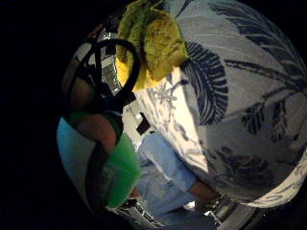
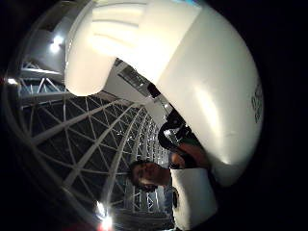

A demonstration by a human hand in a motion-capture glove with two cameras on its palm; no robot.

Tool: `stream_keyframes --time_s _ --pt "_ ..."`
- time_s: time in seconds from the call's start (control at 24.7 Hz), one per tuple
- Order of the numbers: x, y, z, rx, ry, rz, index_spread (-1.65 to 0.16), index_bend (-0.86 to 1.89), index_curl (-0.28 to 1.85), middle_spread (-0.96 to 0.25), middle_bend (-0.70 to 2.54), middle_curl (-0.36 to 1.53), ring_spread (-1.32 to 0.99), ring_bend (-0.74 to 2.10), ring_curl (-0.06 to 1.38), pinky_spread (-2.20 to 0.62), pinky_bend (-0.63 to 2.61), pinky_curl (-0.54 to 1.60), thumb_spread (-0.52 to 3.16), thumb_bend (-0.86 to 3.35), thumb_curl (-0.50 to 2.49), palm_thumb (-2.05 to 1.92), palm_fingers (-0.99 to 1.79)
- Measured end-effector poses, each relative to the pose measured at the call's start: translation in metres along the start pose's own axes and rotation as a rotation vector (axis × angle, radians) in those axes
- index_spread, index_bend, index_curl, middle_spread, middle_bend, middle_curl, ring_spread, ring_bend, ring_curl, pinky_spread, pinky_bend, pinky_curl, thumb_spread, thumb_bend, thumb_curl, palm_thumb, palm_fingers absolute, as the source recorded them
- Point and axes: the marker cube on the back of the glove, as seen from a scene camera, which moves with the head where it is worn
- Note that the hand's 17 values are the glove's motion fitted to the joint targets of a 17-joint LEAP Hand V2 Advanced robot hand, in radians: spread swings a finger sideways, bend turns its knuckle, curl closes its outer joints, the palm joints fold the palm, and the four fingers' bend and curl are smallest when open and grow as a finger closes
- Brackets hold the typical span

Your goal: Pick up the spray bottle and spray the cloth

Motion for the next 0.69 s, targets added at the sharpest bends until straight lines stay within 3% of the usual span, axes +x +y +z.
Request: stream_keyframes --time_s 0.53,0.69 --pt "-0.003 -0.002 0.011 0.005 0.006 0.011 -0.18 0.07 0.17 -0.04 0.29 0.50 0.00 0.66 0.42 0.07 0.49 0.38 0.77 -0.02 0.66 0.91 1.04" --pt "-0.012 -0.005 0.027 0.110 0.069 -0.111 -0.18 0.07 0.17 -0.04 0.28 0.50 0.00 0.66 0.42 0.06 0.50 0.38 0.78 -0.03 0.66 0.90 1.04"
